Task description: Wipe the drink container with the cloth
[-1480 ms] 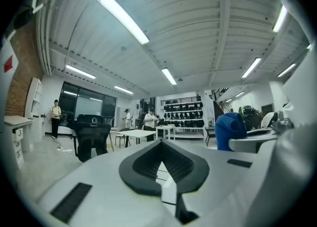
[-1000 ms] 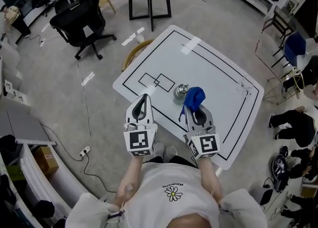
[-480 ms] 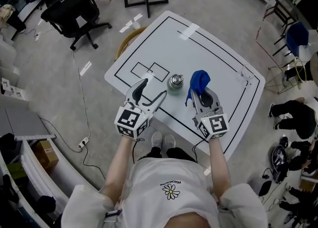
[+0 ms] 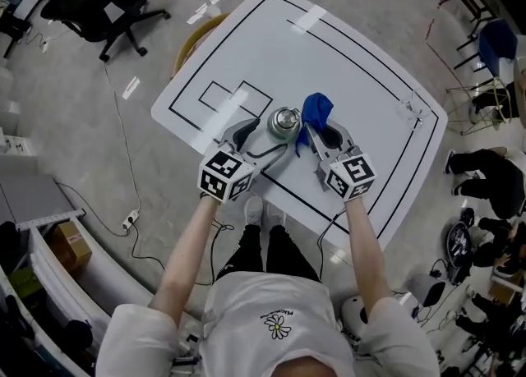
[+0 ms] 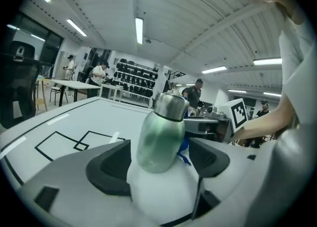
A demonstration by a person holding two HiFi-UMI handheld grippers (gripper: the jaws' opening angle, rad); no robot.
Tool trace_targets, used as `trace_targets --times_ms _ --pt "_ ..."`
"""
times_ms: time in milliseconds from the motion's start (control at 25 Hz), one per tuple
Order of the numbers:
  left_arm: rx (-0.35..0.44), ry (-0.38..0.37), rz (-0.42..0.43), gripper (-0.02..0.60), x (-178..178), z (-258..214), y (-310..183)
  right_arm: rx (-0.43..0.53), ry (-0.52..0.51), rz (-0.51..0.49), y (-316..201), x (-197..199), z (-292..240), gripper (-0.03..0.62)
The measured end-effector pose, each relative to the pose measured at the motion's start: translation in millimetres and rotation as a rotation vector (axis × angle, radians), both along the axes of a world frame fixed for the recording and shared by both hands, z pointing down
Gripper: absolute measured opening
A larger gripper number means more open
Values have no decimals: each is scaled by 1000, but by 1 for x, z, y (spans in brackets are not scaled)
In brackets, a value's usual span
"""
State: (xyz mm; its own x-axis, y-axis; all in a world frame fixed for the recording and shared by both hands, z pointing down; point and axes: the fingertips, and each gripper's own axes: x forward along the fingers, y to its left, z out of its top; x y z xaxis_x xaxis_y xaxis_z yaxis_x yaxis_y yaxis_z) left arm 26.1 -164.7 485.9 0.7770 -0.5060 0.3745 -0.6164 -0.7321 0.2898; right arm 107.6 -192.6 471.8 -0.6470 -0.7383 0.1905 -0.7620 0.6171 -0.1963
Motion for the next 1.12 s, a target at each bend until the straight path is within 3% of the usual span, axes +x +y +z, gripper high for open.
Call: trace_targets --times_ms 280,560,800,1120 --pt "4 13 43 358 15 5 -9 -2 -49 -67 -2 -11 -1 43" --pt "6 -45 71 359 18 10 -1 -26 -51 -57 11 -13 0 43" --pt "-8 -68 40 359 7 10 12 -30 -10 -47 34 -23 0 41" --pt "-38 -41 29 359 3 9 42 -36 3 -69 54 -38 -4 41"
